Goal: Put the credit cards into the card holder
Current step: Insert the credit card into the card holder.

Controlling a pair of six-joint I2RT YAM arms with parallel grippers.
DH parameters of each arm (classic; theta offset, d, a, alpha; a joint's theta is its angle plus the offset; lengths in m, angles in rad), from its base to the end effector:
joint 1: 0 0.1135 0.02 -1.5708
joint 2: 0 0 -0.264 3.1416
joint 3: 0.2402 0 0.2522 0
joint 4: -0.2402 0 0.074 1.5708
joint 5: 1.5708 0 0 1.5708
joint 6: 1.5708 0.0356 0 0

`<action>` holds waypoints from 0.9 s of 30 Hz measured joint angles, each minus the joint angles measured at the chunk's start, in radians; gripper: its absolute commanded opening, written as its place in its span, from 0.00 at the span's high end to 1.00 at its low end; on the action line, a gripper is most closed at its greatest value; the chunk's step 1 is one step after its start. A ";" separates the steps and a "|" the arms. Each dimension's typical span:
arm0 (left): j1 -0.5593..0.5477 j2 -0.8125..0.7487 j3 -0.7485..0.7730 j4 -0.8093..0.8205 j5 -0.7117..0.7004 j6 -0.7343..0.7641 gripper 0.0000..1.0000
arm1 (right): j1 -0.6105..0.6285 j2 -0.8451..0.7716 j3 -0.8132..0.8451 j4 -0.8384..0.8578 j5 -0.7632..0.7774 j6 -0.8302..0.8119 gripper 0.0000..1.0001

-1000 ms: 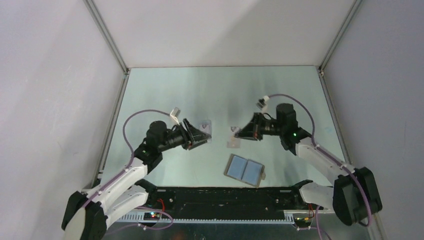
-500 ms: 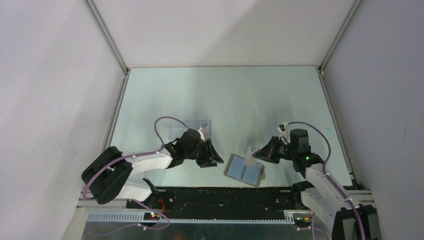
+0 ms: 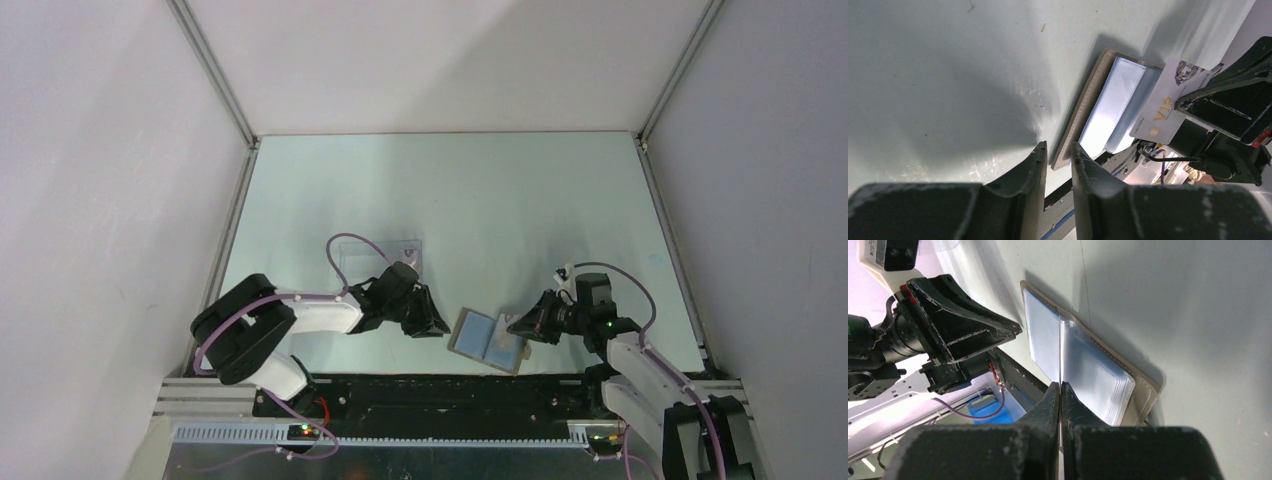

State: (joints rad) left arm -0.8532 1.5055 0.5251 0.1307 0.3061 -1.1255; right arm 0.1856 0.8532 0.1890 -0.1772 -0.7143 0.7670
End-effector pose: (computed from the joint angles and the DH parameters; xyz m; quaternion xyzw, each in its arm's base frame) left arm 0.1630 -0.2031 0.1258 -0.0722 0.9235 -0.3697 0.0723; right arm 0.1367 0.0494 0.1334 0.1314 0.8743 0.4435 0.1472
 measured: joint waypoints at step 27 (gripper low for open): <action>-0.009 0.018 0.000 0.024 -0.027 -0.020 0.78 | 0.158 0.214 -0.021 0.306 0.127 0.090 1.00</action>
State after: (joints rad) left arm -0.8619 1.5234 0.5251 0.1551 0.2790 -1.1454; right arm 0.3439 1.0672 0.1680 0.1287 -0.5873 0.8570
